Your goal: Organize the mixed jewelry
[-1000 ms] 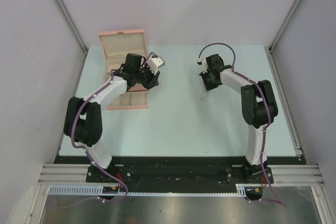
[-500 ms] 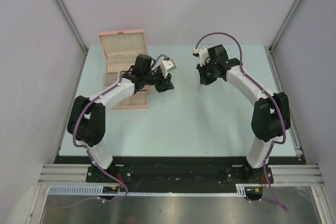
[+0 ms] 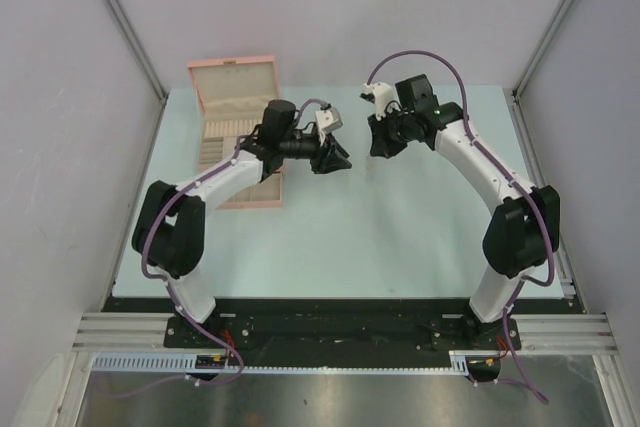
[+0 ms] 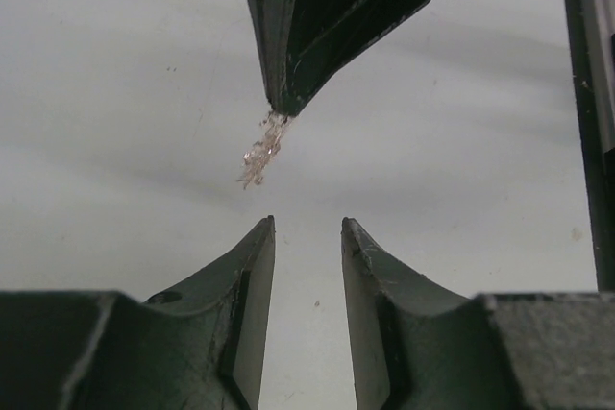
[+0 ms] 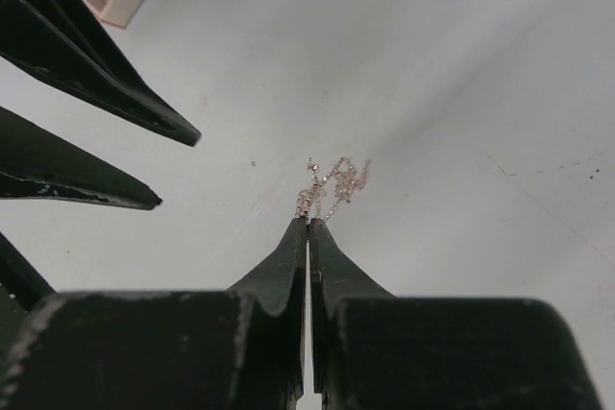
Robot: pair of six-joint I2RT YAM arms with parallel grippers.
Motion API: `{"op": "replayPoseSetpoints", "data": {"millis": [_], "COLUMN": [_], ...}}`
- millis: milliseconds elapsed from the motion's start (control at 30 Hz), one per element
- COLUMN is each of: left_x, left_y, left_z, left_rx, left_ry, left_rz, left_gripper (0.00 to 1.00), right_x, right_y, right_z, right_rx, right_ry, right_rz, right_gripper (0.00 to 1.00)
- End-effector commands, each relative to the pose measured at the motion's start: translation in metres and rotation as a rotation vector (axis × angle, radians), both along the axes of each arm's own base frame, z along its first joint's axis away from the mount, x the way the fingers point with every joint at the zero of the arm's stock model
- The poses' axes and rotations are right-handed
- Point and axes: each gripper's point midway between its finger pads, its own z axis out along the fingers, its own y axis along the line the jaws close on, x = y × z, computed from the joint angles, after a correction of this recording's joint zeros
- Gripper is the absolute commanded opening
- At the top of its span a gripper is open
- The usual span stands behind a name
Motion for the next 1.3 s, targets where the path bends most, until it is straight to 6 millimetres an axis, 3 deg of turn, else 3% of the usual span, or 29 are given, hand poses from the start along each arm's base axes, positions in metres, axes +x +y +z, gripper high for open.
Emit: {"op": "replayPoseSetpoints", "data": {"millis": [0,267,467,900,1267], "left_x": [-0.014,-0.013,-0.015,-0.011,-0.007], "left_y": [-0.019,-0.024,-0.028,-0.034,-0.036], "left_z": [0.021,0.023,0.023,0.023,0.019], "left_rx": [-0.111,-0.146,-0.167,-0.18,-0.173], "left_ry": [0.004,0.007,0.021,0.036,0.046], "left_rz": [-0.102,-0.121,-0.127,-0.134,-0.145], "left_gripper": [0.4,0.6,0.68,0.63,0.53], "right_x": [-0.01,-0.018,-0.021,-0.026,-0.028], "right_y": [0.012,0.018,0.022,0.023,0.024], "right_z": [0.053,0.076,0.087,0.095,0.097], "right_rx": [0.089,0.142,0.172,0.191,0.2], "right_ry": [-0.082,-0.098,-0.099,-0.087,-0.081], "right_rz": [0.063,0.094,0.104,0.098,0.098], "right_gripper": [0.0,0.0,0.0,0.0,0.0]}}
